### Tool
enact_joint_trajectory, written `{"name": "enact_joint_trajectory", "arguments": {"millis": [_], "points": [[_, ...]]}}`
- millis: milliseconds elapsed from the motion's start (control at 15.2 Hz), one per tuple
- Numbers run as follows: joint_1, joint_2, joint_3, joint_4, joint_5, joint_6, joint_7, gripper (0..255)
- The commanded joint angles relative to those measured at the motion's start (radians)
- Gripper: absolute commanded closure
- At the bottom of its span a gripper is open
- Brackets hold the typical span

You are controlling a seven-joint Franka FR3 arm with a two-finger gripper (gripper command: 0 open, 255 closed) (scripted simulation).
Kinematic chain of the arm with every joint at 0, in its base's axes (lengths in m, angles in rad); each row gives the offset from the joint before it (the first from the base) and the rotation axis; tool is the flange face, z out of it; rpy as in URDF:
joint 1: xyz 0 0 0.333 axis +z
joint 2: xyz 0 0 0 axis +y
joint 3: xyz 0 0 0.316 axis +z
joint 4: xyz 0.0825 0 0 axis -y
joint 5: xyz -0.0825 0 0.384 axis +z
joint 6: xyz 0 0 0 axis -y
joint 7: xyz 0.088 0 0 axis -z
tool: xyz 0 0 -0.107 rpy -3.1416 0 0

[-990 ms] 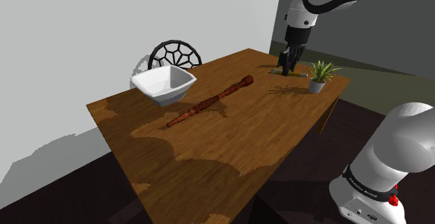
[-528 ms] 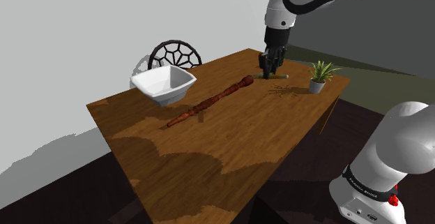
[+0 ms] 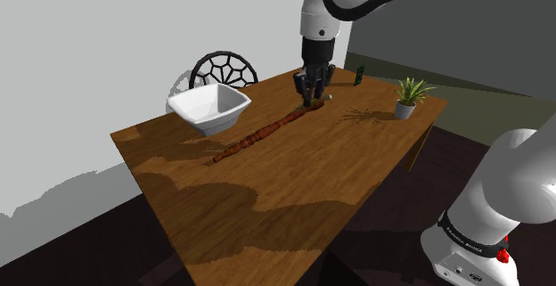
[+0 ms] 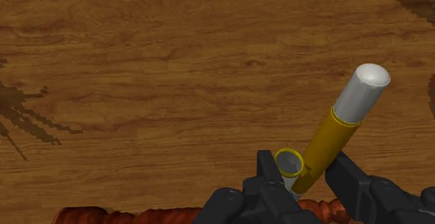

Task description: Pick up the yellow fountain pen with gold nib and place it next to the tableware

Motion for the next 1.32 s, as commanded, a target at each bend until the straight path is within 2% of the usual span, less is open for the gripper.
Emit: {"name": "enact_joint_trajectory", "arguments": {"millis": [0,330,726,990,1254], "points": [[0.014,0.057,0.036,0.053,-0.003,0.006,0.055,255],[0.048,0.204,0.109,0.206,-0.035,-0.002,0.177,255],[0.111,0.411,0.177,0.438,-0.114,-0.040,0.325,255],[0.179,0.571,0.203,0.635,-0.184,-0.093,0.416,255],[0.276,0.755,0.208,0.890,-0.260,-0.179,0.489,255]]}}
